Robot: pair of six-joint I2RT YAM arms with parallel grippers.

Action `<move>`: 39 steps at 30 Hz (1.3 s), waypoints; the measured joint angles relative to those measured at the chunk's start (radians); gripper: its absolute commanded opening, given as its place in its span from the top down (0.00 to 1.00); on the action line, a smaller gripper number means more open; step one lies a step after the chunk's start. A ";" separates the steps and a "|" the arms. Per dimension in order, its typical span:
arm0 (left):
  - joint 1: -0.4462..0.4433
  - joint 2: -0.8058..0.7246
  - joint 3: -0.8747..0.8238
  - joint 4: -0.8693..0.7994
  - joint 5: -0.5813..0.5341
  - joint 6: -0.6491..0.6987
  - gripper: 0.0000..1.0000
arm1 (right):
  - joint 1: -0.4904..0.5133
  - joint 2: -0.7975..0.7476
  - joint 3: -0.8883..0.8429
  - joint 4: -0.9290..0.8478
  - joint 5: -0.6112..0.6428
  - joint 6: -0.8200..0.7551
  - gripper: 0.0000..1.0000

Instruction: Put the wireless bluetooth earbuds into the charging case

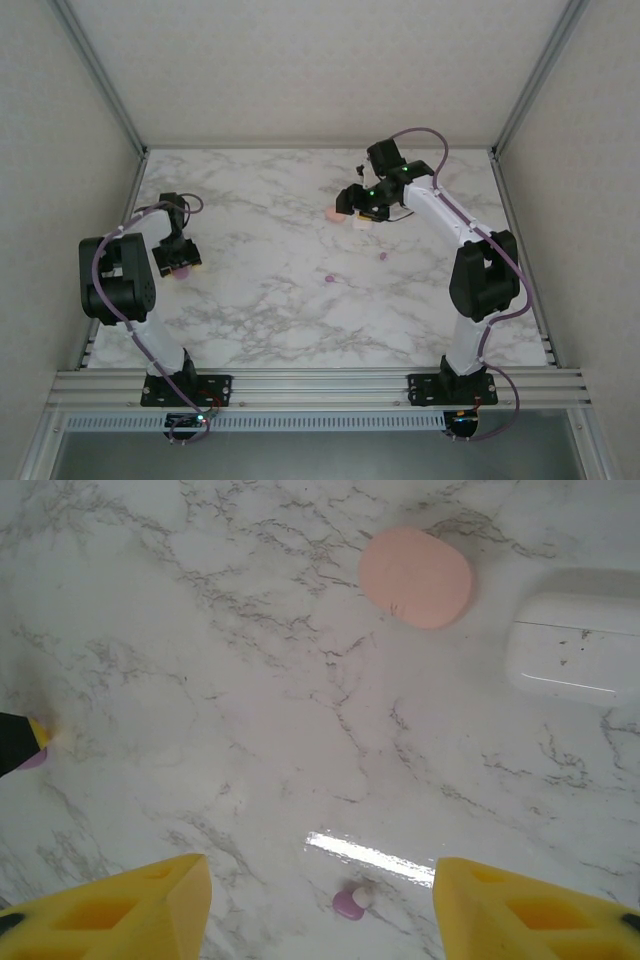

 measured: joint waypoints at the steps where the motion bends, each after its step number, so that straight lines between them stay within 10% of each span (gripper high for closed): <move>1: 0.000 0.000 0.000 0.002 0.011 0.008 0.53 | -0.001 -0.002 -0.002 0.000 -0.003 0.000 0.39; 15: -0.090 -0.038 -0.001 0.041 0.145 0.090 0.66 | -0.061 -0.092 -0.106 0.033 -0.047 0.024 0.39; 25: -0.529 -0.369 0.004 0.251 0.307 0.354 0.74 | -0.217 -0.208 -0.292 0.170 -0.226 0.107 0.43; 39: -0.729 -0.373 0.193 0.278 0.470 0.824 0.74 | -0.177 -0.325 -0.277 0.237 -0.562 0.129 0.48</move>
